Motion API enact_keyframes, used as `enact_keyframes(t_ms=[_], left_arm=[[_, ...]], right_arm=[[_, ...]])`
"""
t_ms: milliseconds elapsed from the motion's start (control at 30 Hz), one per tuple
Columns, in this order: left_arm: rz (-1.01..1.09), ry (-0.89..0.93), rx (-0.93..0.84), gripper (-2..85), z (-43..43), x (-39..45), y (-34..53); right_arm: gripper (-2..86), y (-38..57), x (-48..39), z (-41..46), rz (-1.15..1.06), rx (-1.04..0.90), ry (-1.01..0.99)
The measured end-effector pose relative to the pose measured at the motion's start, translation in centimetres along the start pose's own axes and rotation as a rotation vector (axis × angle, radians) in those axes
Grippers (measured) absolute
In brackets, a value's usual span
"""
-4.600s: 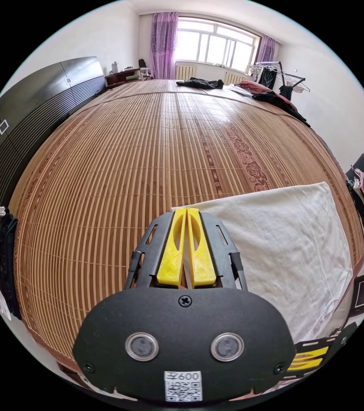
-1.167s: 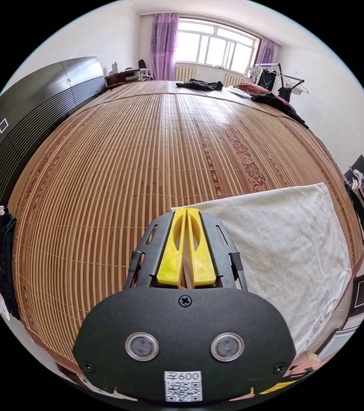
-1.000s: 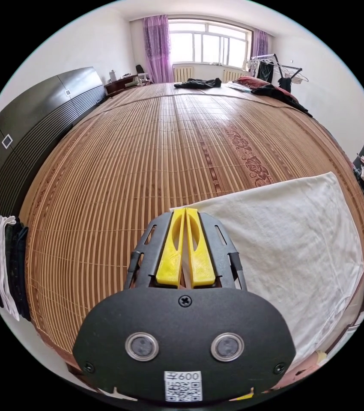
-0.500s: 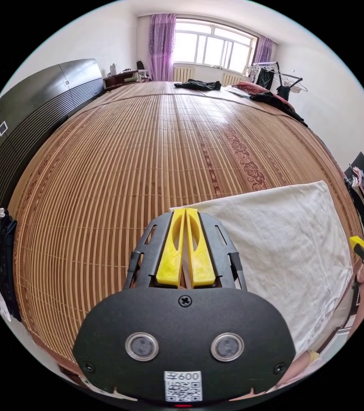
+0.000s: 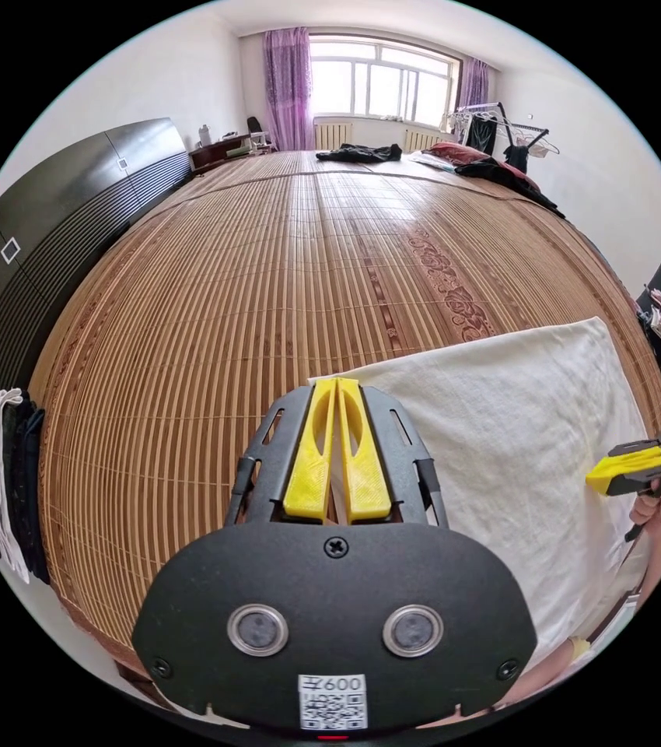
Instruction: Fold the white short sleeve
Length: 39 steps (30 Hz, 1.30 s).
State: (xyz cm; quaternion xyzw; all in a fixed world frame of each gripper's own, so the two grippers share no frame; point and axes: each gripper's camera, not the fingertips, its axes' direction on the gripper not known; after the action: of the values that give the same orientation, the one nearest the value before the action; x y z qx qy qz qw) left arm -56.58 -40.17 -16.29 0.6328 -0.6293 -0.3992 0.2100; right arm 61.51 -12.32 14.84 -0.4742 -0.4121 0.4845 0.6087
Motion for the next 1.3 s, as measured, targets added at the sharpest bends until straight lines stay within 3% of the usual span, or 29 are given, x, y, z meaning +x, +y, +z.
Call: enact_keyframes(t_ms=[200, 367, 533, 600, 700, 767, 867, 1067, 1300], left_arm=[[-0.001, 0.001, 0.001, 0.3, -0.3, 1.5, 0.9], [0.009, -0.014, 0.001, 0.3, -0.9, 3.5, 1.7], [-0.01, -0.014, 0.001, 0.3, -3.0, 4.7, 2.8], [-0.063, -0.105, 0.071, 0.3, -6.4, 4.9, 4.8], [-0.033, -0.208, 0.311, 0.4, -15.2, 7.0, 11.0], [0.107, -0.18, 0.379, 0.6, -20.2, 9.4, 16.7], [0.256, -0.05, 0.346, 0.8, -24.2, 11.7, 24.3], [0.19, 0.26, 0.256, 0.9, -27.2, 12.6, 35.4], [0.05, 0.297, 0.149, 0.9, -25.6, 14.4, 39.1]], right_arm=[[-0.8, 5.6, 6.0, -12.1, 0.188, 0.092, 0.133], [-0.9, 13.0, 7.7, -20.5, 0.361, 0.305, 0.266], [-0.8, 18.1, 1.4, -20.8, 0.261, 0.514, 0.429], [-0.8, 18.9, -1.1, -19.2, 0.174, 0.501, 0.481], [-0.9, 19.8, -3.4, -16.5, 0.067, 0.435, 0.529], [-0.9, 20.9, -3.6, -15.4, 0.035, 0.425, 0.52], [-0.9, 22.3, -3.2, -14.9, 0.042, 0.421, 0.506], [-0.9, 26.2, -2.5, -13.7, 0.017, 0.464, 0.536], [-0.8, 30.2, -1.1, -11.4, -0.122, 0.518, 0.672]])
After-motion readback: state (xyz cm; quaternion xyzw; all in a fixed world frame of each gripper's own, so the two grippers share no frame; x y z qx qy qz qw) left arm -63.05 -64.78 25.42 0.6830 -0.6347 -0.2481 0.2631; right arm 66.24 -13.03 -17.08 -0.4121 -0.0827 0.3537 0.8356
